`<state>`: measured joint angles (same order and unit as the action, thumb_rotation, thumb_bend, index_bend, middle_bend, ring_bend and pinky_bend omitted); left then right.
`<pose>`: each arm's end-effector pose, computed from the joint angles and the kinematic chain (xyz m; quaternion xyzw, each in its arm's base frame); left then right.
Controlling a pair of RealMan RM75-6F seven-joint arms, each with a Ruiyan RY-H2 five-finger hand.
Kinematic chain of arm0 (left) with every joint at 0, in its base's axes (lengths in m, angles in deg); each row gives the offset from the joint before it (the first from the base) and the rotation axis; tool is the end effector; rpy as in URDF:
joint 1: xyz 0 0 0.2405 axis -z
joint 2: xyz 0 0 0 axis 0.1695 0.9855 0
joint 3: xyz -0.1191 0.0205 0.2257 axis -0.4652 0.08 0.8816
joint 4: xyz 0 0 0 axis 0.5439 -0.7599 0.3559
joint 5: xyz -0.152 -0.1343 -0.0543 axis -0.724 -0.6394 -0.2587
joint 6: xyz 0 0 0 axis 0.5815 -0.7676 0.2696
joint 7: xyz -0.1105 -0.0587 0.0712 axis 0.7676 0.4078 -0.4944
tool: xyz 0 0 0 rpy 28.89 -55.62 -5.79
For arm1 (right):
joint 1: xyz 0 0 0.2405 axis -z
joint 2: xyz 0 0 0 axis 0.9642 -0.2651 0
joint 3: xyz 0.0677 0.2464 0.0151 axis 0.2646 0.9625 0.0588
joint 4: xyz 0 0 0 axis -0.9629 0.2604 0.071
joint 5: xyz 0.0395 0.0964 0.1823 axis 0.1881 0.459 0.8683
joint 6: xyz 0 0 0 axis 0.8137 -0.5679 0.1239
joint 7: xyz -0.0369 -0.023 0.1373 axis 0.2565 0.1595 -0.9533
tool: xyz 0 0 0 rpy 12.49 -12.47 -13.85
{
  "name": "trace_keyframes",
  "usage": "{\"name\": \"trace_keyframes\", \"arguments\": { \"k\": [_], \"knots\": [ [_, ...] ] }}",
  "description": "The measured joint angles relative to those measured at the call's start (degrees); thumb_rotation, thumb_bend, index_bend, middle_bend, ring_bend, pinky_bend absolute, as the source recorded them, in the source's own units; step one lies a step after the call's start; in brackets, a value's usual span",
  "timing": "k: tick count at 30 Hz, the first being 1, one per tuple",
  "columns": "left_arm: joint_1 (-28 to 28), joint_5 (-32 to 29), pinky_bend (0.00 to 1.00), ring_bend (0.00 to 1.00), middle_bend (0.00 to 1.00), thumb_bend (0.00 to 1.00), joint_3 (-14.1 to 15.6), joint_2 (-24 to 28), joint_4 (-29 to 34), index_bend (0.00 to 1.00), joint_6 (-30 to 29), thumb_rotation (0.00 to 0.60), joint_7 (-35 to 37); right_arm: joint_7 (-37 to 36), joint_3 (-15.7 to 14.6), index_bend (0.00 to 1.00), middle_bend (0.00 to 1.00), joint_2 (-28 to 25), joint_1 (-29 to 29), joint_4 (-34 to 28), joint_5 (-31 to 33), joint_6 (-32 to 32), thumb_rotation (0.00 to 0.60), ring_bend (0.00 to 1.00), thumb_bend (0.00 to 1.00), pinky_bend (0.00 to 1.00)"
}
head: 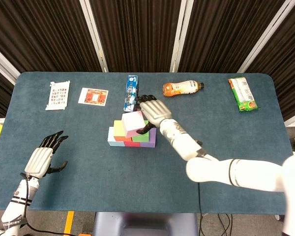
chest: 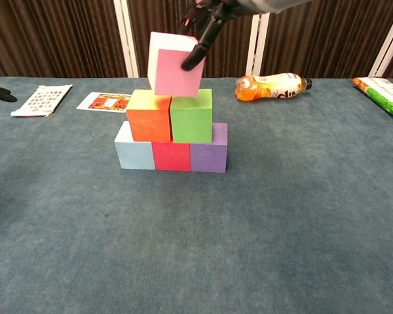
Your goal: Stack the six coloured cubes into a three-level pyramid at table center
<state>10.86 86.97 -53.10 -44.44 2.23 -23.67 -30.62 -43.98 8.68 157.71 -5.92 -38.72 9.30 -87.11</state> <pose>-0.2665 0.2630 0.0877 -0.6382 -0.4465 -0.4253 0.4609 0.0264 -0.4109 0.0482 0.7474 -0.4516 0.3412 0.3480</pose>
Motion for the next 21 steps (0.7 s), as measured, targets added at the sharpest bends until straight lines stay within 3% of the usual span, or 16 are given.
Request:
{"name": "trace_keyframes", "arguments": {
  "k": [8,21],
  "knots": [
    [-0.38,0.64,0.08,0.00,0.00,0.33,0.48,-0.98,-2.47,0.11,-0.09,0.600,3.31,8.73,-1.12,0.50,0.18,5.48,-6.83,2.81,13.25,-7.80,0.600,0.04,0.30,0.08],
    [-0.58,1.58,0.08,0.00,0.00,0.33,0.93,-2.02,-4.32,0.11,-0.23,0.600,5.58,15.45,1.21,0.48,0.18,7.05,-9.04,0.69,19.44,-15.10,0.600,0.04,0.30,0.05]
  ]
}}
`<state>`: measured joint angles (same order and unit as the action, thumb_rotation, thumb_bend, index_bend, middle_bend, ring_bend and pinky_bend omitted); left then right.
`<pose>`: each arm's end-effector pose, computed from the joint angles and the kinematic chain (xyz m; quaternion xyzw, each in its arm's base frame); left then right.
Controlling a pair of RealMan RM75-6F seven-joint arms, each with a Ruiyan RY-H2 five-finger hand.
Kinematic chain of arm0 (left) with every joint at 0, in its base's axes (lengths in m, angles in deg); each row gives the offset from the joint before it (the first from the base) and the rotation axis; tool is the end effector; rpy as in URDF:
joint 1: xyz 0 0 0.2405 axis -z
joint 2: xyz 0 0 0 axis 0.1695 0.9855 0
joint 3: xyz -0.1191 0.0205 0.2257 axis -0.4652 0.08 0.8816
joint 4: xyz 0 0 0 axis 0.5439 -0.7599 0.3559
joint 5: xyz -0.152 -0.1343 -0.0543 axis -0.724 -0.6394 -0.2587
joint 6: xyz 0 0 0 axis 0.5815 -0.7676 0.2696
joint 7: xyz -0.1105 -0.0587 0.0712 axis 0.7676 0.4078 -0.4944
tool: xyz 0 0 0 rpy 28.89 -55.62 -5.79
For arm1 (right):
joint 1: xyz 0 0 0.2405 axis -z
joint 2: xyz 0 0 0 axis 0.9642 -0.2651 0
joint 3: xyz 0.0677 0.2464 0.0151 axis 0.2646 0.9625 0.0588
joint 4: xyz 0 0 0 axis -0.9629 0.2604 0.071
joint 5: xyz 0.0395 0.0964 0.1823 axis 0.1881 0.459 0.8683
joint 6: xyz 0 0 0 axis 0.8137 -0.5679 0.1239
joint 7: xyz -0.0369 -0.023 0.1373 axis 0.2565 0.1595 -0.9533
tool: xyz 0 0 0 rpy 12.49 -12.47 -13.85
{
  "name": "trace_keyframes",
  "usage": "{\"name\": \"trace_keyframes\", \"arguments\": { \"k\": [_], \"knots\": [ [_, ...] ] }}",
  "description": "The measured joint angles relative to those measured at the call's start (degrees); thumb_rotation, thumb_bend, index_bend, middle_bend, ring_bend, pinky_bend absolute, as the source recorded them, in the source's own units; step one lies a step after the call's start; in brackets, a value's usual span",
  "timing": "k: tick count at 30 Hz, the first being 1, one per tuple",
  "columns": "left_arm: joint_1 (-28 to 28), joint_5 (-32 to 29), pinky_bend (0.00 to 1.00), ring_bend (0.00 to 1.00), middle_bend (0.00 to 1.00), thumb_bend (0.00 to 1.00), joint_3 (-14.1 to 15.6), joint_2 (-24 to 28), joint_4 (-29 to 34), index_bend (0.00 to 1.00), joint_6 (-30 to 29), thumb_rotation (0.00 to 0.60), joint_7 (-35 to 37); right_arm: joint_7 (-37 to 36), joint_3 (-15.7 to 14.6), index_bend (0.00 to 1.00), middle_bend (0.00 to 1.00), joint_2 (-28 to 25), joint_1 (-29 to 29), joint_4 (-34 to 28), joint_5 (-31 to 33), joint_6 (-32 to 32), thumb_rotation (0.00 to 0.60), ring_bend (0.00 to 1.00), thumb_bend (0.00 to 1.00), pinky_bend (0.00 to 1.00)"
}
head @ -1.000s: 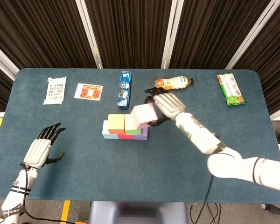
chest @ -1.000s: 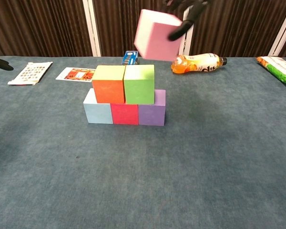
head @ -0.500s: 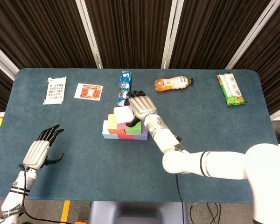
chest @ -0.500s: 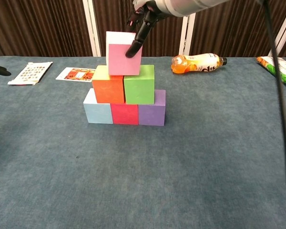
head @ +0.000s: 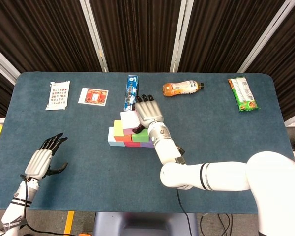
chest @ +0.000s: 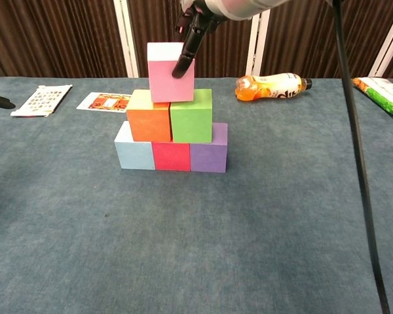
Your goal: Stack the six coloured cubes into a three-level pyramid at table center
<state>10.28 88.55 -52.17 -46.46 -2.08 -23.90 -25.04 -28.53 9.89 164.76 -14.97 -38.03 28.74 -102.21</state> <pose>-0.2792 0.2602 0.0803 -0.6286 -0.4651 -0.4337 0.4477 0.0567 -0.4029 0.0266 0.7270 -0.4401 0.3008 0.4328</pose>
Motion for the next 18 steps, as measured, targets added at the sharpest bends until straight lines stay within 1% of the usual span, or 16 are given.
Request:
{"name": "trace_keyframes", "arguments": {
  "k": [8,18],
  "knots": [
    [-0.02,0.30,0.08,0.00,0.00,0.33,0.17,-0.52,-1.02,0.10,0.06,0.600,1.14,2.47,2.44,0.48,0.18,2.47,0.14,0.03,1.70,-3.37,0.600,0.04,0.30,0.04],
    [-0.19,0.44,0.08,0.00,0.00,0.33,0.45,-0.95,-2.38,0.10,0.23,0.600,2.56,5.56,5.24,0.47,0.18,4.48,0.67,1.17,3.41,-5.40,0.600,0.04,0.30,0.03]
  ]
}}
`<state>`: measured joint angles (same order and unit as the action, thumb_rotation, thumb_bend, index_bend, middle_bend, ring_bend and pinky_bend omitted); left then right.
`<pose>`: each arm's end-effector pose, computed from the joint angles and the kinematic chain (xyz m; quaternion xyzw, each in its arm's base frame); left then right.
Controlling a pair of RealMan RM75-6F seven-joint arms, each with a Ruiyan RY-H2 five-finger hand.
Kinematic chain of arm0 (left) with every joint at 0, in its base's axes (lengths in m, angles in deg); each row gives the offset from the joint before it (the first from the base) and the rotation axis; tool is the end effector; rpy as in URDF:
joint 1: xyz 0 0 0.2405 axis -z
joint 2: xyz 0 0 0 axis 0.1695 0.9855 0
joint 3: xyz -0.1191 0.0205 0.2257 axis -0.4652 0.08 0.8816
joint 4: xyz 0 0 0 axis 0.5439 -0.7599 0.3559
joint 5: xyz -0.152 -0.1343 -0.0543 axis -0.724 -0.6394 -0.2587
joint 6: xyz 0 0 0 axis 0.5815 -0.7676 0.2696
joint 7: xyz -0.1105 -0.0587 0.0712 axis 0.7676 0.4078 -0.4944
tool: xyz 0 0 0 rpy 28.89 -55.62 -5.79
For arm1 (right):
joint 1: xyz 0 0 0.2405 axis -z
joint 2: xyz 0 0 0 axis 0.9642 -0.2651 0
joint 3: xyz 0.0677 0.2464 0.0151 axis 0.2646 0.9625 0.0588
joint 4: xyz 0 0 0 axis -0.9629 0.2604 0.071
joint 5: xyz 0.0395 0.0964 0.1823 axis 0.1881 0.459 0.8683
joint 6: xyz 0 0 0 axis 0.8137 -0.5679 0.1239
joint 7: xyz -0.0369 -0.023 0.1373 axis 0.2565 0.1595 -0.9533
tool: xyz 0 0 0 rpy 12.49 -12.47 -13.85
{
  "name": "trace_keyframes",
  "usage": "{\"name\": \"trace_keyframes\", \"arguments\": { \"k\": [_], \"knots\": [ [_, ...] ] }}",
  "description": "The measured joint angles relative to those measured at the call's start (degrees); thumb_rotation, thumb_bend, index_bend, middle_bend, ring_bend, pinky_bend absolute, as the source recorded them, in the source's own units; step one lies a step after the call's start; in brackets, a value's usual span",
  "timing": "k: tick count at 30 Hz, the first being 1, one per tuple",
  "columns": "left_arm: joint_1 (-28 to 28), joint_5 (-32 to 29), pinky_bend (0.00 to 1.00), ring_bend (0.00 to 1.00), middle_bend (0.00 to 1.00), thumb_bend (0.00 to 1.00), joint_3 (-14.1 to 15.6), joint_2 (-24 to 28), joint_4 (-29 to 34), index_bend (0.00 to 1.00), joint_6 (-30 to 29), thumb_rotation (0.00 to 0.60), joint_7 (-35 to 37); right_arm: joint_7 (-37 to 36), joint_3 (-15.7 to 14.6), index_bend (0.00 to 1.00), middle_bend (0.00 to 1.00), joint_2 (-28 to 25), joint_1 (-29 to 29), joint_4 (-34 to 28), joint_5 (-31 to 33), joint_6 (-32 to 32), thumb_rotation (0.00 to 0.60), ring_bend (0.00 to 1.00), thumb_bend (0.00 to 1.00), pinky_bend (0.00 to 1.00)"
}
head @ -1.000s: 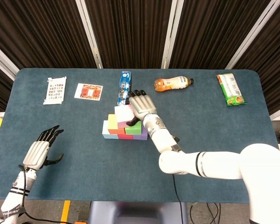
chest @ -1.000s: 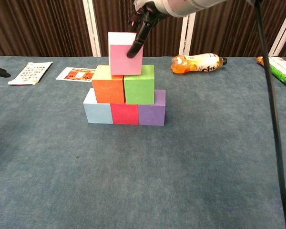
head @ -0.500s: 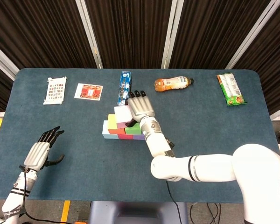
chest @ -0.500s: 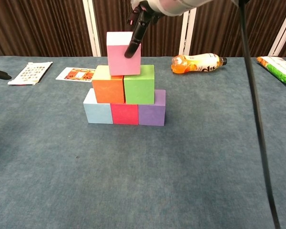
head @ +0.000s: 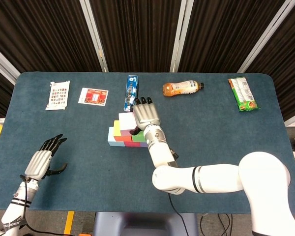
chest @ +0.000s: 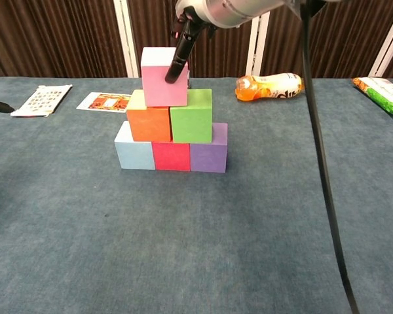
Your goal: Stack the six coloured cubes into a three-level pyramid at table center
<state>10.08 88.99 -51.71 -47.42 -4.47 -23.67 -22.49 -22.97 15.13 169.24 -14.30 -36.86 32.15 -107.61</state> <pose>-0.2870 0.2594 0.0768 -0.6248 -0.4744 -0.4333 0.4437 0.0663 -0.3963 0.0138 0.7129 -0.4532 0.2954 0.4462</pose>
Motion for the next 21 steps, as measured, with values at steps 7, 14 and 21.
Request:
{"name": "trace_keyframes", "arguments": {
  "k": [7,14,21],
  "knots": [
    [0.01,0.13,0.08,0.00,0.00,0.33,0.09,-0.26,-0.57,0.09,0.16,0.600,0.54,2.15,1.55,0.46,0.18,0.87,0.57,0.34,0.72,-0.74,0.600,0.04,0.30,0.02],
    [0.07,0.08,0.08,0.00,0.00,0.33,0.10,-0.44,-0.87,0.09,0.36,0.600,0.79,3.53,2.41,0.44,0.18,1.64,1.08,0.87,0.77,-1.22,0.600,0.04,0.30,0.02],
    [0.03,-0.05,0.08,0.00,0.00,0.33,0.07,-0.55,-1.22,0.09,0.44,0.600,1.09,4.50,3.59,0.33,0.18,2.19,1.82,0.89,0.32,-1.36,0.600,0.03,0.30,0.01]
  ]
}}
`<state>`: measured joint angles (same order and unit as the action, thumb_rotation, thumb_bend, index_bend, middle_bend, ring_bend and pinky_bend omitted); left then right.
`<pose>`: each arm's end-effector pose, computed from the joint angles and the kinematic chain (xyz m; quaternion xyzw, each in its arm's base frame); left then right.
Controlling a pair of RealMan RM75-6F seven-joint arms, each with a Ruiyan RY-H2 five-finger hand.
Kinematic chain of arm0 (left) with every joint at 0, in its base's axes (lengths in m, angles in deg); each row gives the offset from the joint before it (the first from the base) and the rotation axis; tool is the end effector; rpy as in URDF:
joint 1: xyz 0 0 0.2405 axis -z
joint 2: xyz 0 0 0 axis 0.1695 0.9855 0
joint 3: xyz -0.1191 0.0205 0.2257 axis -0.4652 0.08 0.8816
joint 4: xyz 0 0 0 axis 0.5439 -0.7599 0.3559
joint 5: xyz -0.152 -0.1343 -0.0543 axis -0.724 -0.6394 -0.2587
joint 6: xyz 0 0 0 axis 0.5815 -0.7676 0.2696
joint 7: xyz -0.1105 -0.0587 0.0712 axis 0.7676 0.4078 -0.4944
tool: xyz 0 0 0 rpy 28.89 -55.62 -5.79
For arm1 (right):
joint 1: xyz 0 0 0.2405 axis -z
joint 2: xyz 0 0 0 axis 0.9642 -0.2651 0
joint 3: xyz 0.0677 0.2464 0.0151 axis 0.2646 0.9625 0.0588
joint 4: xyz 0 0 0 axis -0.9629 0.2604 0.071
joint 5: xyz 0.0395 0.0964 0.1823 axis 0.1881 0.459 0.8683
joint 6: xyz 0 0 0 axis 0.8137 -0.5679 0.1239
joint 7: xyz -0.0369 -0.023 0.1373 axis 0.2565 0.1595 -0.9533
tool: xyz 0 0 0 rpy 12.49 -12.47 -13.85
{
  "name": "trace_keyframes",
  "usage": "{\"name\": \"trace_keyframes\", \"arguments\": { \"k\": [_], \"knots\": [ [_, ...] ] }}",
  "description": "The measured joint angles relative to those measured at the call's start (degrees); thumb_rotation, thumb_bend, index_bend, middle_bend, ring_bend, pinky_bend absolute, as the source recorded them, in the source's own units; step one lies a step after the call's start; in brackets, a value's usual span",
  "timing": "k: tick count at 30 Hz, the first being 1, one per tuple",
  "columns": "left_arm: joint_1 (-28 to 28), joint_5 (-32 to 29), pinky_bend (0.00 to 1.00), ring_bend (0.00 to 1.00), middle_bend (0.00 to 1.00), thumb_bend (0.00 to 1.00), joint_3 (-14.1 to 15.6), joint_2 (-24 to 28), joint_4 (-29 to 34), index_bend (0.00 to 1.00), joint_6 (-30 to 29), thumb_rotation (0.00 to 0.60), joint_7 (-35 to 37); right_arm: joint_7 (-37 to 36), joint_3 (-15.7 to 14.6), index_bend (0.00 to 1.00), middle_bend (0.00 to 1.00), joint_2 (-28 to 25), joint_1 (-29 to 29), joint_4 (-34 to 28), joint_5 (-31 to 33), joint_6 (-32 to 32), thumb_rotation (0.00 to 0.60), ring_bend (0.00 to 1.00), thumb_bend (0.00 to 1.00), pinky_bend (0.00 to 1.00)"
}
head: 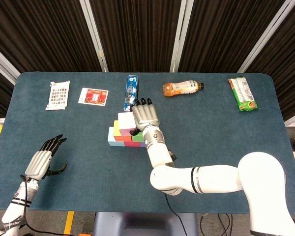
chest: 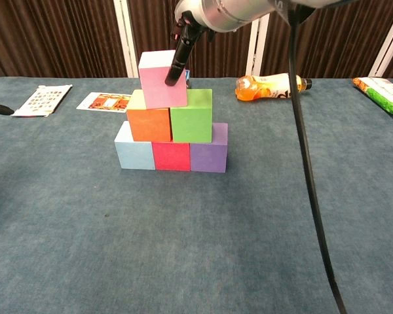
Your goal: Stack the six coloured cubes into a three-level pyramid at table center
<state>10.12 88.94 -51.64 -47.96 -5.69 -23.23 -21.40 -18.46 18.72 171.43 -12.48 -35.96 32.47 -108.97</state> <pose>-0.2908 0.2603 0.0747 -0.6228 -0.4796 -0.4317 0.4424 0.0683 -0.3951 0.0085 0.7123 -0.4546 0.2889 0.4500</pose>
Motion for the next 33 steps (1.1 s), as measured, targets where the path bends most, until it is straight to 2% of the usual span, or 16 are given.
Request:
{"name": "trace_keyframes", "arguments": {
  "k": [7,12,16,20,25,31,33],
  "knots": [
    [0.11,0.14,0.08,0.00,0.00,0.33,0.00,-0.08,-0.05,0.09,0.10,0.600,0.04,0.62,0.79,0.28,0.17,0.40,0.86,-0.49,-0.70,-0.33,0.600,0.03,0.30,0.00],
    [1.17,0.92,0.08,0.00,0.00,0.33,-0.31,0.05,0.00,0.10,0.72,0.600,0.74,-0.15,1.79,0.18,0.15,-0.73,2.03,-2.62,-1.47,-0.20,0.600,0.01,0.30,0.00],
    [2.03,2.15,0.08,0.00,0.00,0.33,-0.56,0.49,0.31,0.14,0.95,0.600,3.86,-1.83,2.30,0.16,0.13,-4.32,4.63,-6.82,-3.05,0.03,0.600,0.00,0.30,0.00],
    [3.80,4.51,0.08,0.00,0.00,0.32,-0.79,1.10,0.17,0.18,1.40,0.600,10.33,-6.14,2.06,0.16,0.10,-9.76,10.52,-11.23,-6.49,2.16,0.600,0.00,0.30,0.00],
    [6.95,6.28,0.08,0.00,0.00,0.33,-0.80,1.74,-0.31,0.17,4.46,0.600,13.39,-13.77,0.12,0.17,0.10,-14.16,18.39,-13.22,-14.54,6.10,0.600,0.00,0.30,0.00],
    [9.40,3.00,0.07,0.00,0.00,0.32,-0.92,1.87,0.38,0.16,10.90,0.600,7.42,-22.90,-4.21,0.20,0.10,-17.16,27.16,-11.60,-24.12,13.78,0.600,0.00,0.31,0.00],
    [9.95,0.55,0.07,0.00,0.00,0.32,-1.06,1.41,0.41,0.16,12.85,0.600,4.33,-24.57,-6.09,0.20,0.10,-17.50,28.73,-9.58,-26.47,17.07,0.600,0.00,0.36,0.00]
  ]
}}
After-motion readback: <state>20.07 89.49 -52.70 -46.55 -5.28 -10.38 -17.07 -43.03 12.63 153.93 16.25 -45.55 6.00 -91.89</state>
